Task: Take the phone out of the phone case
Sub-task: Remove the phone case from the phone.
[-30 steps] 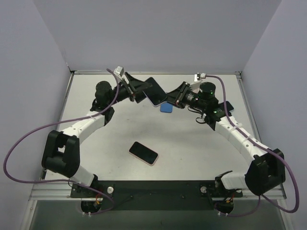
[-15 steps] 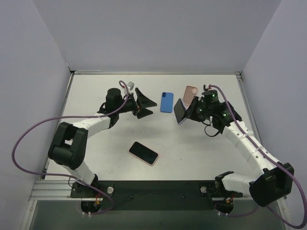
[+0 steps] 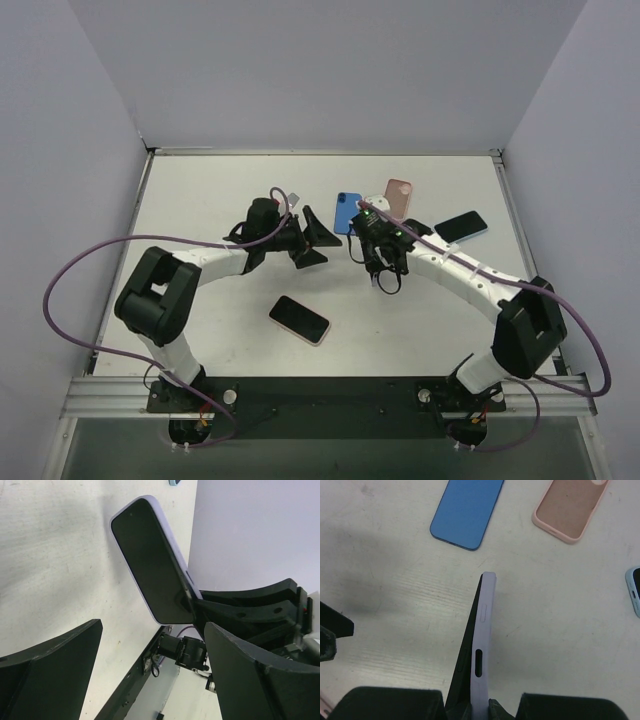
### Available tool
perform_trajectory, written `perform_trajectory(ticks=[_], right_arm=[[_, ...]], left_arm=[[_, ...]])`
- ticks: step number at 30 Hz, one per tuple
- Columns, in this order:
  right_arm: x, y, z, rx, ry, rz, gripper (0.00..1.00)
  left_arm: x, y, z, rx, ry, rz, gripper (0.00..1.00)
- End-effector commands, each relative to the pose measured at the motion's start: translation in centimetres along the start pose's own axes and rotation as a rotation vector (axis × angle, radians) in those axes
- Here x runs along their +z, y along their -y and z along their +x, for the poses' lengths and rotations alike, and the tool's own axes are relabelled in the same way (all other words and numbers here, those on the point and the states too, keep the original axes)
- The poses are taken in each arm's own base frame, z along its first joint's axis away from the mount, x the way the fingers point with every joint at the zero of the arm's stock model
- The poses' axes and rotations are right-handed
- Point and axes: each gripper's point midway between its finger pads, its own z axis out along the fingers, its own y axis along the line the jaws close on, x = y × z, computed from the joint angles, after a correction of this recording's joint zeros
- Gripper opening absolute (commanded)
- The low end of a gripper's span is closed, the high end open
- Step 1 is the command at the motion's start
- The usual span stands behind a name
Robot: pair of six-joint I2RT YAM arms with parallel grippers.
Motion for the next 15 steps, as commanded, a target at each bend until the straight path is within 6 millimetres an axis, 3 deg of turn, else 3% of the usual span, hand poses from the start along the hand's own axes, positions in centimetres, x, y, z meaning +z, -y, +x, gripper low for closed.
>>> perform_trajectory(ticks=[1,8,15], right_arm=[[0.2,-0.4,-1.8,-0.057,0.037,0.064,0.00],[2.4,-3.7,-0.5,-0.058,-0.013,-0.038,0.00],[3.8,-5.7,0.6,-0.035,-0.043,-0.127,0.00]], left_arm=[[0.3,0.2,-1.1,0.020,0.055,0.018,0.94],[1.0,-0.8,-0.9,-0.019,0.057,0.073,0.93],[2.2,-1.7,-1.0,-0.073,0.047,0.136,0.91]])
